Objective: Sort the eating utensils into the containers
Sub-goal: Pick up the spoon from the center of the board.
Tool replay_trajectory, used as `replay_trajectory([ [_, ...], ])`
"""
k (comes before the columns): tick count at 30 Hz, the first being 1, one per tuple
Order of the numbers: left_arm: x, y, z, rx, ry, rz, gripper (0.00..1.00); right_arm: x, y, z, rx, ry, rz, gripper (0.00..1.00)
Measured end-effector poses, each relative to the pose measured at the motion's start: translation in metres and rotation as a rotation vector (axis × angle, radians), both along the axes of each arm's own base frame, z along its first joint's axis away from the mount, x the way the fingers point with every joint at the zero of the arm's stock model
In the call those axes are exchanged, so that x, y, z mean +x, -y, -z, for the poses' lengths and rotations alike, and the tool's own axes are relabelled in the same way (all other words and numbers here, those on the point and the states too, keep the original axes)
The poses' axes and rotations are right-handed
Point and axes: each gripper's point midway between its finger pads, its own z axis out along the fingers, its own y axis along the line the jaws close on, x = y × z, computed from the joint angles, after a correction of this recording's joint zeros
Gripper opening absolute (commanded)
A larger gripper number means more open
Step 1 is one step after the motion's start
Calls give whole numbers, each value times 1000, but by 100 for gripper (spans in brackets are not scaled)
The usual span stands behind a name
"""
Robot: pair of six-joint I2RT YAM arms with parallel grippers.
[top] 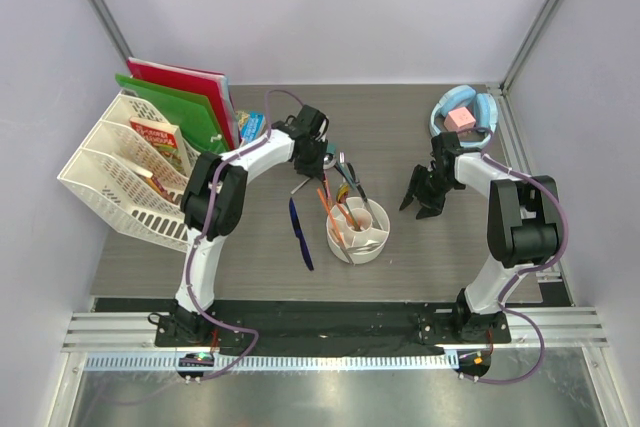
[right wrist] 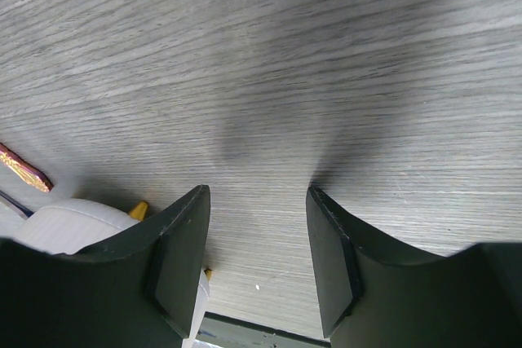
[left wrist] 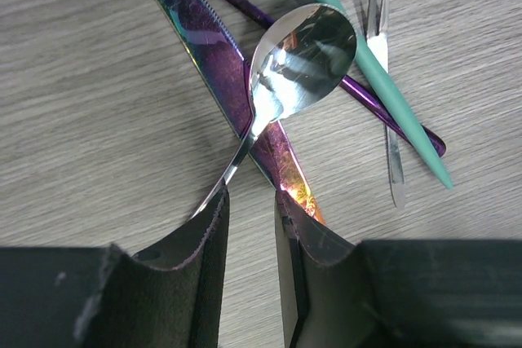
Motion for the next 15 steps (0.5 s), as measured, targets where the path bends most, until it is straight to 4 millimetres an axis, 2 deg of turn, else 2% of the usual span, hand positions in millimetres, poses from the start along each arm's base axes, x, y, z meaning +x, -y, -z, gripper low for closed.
replay_trajectory([
  [8,10,5,-14,-12,41,20,27,0,0,0,0,0,0,56],
  [15,14,3,-16,8,48,15,28,0,0,0,3,0,-1,56],
])
